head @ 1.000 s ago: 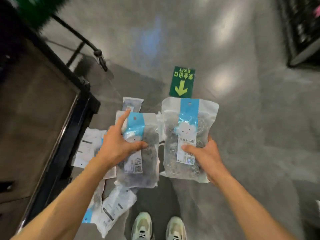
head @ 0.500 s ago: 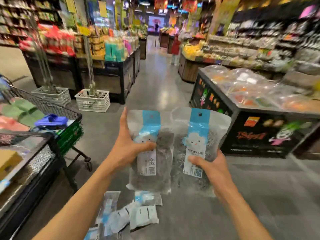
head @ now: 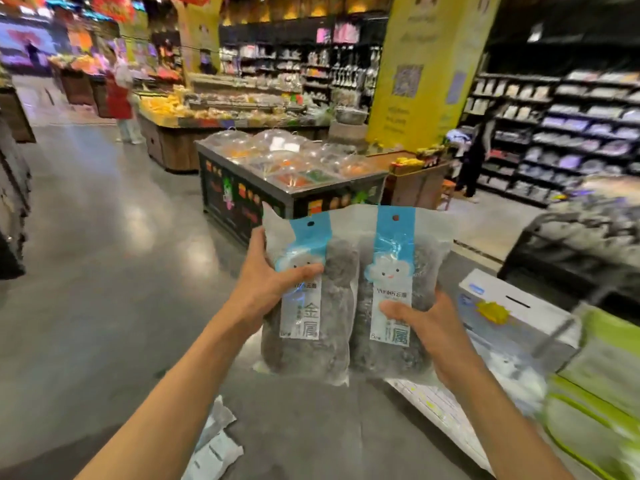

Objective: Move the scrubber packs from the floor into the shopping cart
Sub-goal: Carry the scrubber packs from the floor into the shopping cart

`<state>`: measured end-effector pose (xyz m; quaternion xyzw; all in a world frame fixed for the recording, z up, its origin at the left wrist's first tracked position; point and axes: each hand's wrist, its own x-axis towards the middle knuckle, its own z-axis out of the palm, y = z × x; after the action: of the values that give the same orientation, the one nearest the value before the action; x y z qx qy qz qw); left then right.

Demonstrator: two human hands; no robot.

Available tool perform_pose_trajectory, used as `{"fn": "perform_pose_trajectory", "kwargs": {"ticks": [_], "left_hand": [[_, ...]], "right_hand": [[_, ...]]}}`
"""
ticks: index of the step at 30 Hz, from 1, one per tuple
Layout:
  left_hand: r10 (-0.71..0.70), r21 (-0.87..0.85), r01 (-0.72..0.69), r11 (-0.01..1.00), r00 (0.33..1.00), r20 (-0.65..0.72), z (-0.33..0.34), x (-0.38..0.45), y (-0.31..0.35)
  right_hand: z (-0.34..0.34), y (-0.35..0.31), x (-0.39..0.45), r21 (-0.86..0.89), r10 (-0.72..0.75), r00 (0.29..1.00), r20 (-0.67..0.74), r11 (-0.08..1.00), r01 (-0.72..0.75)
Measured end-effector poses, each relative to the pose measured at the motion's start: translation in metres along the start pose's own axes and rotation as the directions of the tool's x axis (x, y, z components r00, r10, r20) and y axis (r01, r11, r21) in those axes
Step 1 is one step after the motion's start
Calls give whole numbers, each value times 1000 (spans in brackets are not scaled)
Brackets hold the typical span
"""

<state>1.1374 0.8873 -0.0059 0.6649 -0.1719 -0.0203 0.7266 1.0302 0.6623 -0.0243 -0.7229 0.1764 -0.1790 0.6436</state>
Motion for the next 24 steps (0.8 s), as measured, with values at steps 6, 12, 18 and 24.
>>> {"fn": "perform_pose_trajectory", "kwargs": {"ticks": [6,12,18,24], "left_hand": [[3,-31,7,999,950,314,135,-15,10],[48,-59,-19,998,842,538,285,-65,14],[106,-112,-35,993,673,732,439,-158,21],[128,-173,56,983,465,876,579,-280,37]], "right_hand": [[-128,4,-64,-9,-1,937,-348,1000,-2],[-250,16,-149,-21,-37,794,-607,999,30],[-377,30,-261,-47,-41,594,-803,999,5],[-482,40,-385,-51,-27,371,-928,997,-53]]}}
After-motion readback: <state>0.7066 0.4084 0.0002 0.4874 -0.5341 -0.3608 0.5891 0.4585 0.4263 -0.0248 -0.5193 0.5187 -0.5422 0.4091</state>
